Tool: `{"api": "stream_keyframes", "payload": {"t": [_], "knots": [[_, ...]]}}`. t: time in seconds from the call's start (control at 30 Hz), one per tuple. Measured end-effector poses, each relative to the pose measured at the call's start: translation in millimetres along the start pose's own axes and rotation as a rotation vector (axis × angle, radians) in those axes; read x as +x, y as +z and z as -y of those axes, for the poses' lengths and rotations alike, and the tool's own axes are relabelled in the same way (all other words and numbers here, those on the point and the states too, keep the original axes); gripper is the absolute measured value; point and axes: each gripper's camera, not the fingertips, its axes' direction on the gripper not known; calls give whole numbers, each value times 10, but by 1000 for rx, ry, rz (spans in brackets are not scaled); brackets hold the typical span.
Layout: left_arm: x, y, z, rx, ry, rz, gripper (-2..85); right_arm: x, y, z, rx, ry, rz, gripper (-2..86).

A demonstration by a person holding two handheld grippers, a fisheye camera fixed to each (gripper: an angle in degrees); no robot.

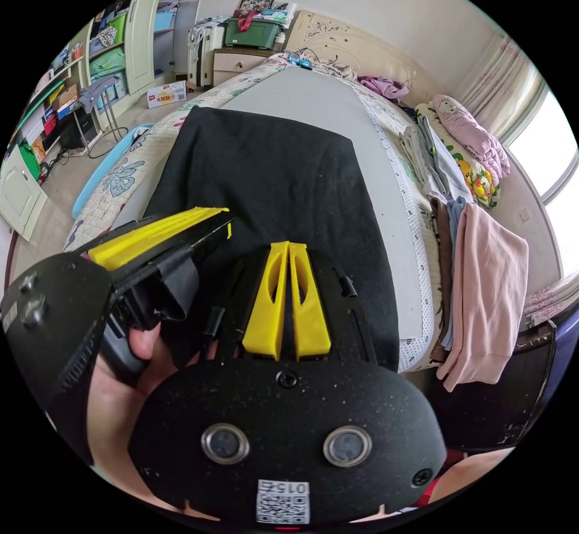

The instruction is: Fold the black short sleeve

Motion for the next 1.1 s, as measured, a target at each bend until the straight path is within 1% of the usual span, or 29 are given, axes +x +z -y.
{"api": "stream_keyframes", "payload": {"t": [1.1], "knots": [[-83,5,48,7,-15,-19,-8,-328,-45,180,4,-10,-12,-9]]}}
